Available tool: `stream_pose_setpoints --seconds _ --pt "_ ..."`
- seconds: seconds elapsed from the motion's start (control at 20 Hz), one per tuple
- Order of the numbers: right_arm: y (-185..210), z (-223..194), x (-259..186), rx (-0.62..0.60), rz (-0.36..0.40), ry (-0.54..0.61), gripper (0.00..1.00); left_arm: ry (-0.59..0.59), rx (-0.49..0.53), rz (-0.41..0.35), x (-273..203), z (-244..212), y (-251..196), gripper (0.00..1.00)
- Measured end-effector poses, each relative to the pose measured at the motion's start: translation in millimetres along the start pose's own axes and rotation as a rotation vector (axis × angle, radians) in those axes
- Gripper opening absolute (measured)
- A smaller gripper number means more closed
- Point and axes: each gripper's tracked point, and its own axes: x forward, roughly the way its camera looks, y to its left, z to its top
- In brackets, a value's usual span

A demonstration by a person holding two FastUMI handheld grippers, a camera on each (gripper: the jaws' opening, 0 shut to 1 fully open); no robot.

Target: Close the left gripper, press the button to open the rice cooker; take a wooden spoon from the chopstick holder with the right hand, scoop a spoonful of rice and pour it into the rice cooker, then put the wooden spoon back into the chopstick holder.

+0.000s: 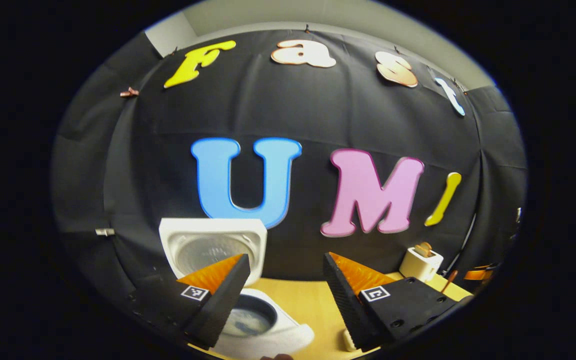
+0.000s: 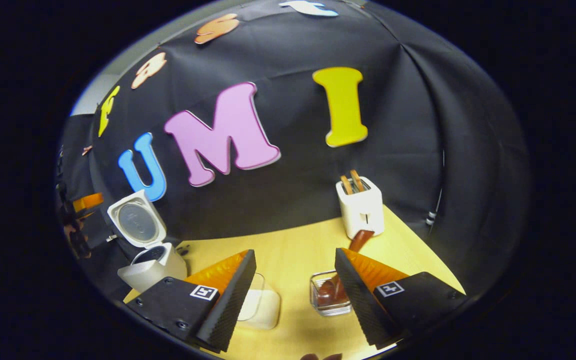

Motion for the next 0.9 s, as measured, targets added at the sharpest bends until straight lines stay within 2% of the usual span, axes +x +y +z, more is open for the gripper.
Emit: stream_pose_setpoints --seconds 0.15,0.3,0.35,0.4,0.65,0.9 --pt "37.2 15.6 -15.5 -0.036 0.055 -0.03 0.98 -0.068 0.042 0.066 37.5 34.8 39.9 0.95" --pt "59.2 29.5 -28.5 -0.065 0.07 -0.052 0.98 -0.086 0.073 0.129 79.2 47.3 74.2 0.95" --pt "65.3 33.1 -33.2 -0.071 0.07 -0.058 0.99 -0.09 0.071 0.144 92.9 49.2 82.7 0.91" --pt "71.0 36.8 -37.5 -0.079 0.069 -0.064 0.99 -0.093 0.068 0.153 105.9 48.8 88.3 0.95" --pt "92.0 46.1 -62.9 -0.202 0.058 -0.077 0.98 -0.025 0.043 0.196 161.5 22.2 112.7 0.95" --pt "98.7 51.2 -81.4 -0.402 0.01 -0.105 0.98 0.066 0.056 0.233 192.3 -14.9 128.0 0.95"
